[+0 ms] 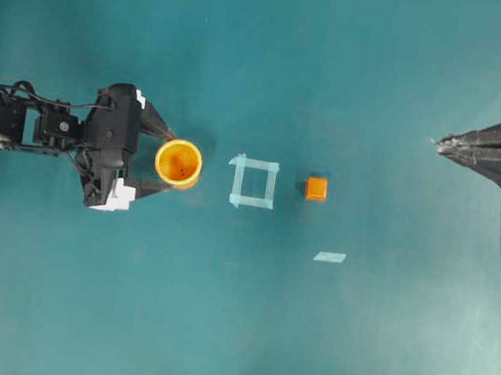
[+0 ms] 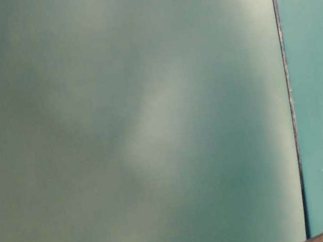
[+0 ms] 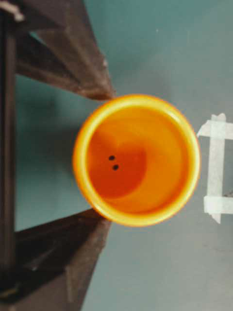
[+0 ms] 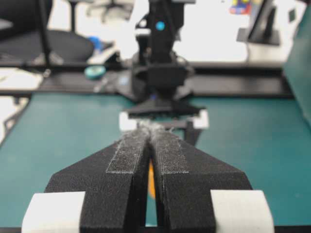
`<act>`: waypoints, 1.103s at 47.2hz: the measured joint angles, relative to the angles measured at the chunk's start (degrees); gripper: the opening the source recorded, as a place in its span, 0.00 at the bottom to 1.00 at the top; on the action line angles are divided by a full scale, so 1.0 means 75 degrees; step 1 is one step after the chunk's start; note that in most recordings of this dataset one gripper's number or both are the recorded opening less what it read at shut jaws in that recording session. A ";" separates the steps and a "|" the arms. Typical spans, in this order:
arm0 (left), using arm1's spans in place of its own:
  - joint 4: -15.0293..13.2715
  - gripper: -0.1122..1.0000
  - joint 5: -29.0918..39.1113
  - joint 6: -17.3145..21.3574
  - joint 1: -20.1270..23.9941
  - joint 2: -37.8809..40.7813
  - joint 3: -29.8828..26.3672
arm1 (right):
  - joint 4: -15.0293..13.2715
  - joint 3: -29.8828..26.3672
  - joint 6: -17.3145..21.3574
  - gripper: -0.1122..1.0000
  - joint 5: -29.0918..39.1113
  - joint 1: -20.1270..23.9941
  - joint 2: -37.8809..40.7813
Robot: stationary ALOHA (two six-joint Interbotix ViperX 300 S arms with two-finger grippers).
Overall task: Move the cup forward with left arm.
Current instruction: 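Close the left gripper on the orange cup's body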
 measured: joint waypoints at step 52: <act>0.0012 0.70 -0.0621 0.0059 -0.0621 0.0340 -0.0187 | 0.0000 0.0000 0.0000 0.10 0.0059 0.0000 0.0012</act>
